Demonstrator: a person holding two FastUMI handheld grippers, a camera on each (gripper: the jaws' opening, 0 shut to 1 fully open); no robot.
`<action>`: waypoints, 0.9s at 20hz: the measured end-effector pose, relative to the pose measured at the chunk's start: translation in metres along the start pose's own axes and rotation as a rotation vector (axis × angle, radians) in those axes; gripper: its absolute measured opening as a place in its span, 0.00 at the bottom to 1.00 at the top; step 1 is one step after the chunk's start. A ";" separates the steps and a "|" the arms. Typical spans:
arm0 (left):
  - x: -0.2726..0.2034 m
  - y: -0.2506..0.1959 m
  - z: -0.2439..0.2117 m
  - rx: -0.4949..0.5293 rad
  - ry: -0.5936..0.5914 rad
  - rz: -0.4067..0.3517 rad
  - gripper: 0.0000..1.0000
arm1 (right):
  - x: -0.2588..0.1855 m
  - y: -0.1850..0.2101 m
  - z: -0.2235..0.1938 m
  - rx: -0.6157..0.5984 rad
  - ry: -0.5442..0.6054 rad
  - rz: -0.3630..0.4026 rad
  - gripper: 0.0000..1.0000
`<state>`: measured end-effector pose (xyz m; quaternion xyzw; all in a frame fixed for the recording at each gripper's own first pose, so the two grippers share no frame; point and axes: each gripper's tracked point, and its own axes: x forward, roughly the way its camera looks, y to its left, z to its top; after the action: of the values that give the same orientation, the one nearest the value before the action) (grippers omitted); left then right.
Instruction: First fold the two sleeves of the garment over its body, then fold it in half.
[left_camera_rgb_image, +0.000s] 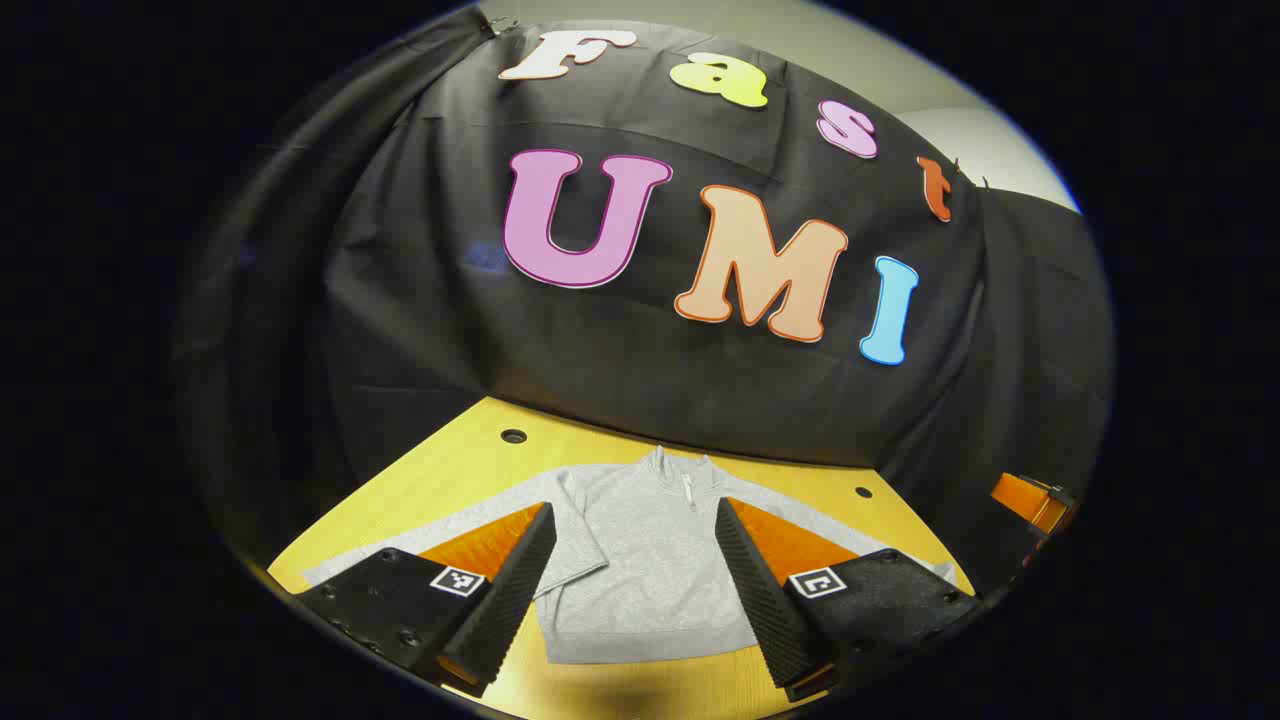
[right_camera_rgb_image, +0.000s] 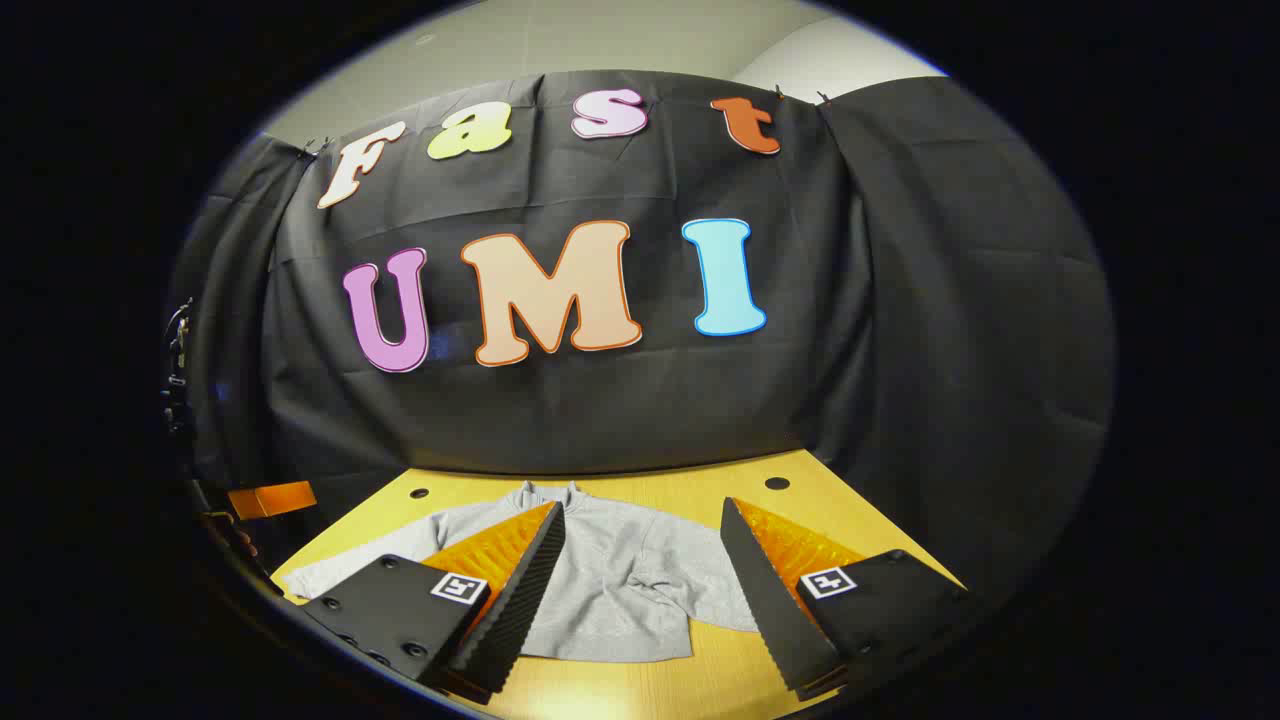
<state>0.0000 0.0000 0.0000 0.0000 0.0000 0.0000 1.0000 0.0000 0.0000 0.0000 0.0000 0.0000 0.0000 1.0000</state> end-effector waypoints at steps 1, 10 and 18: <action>0.000 0.000 -0.001 0.002 0.002 -0.005 0.94 | 0.000 -0.002 -0.001 -0.005 0.001 -0.006 0.98; 0.004 -0.005 -0.008 -0.003 0.026 -0.016 0.94 | 0.004 -0.010 -0.008 -0.015 0.014 -0.024 0.98; 0.005 -0.008 -0.020 0.014 0.056 -0.018 0.94 | 0.004 -0.017 -0.021 -0.001 0.040 -0.032 0.98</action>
<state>0.0054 -0.0083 -0.0202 0.0068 0.0281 -0.0092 0.9995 0.0043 -0.0166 -0.0208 -0.0004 0.0201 -0.0160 0.9997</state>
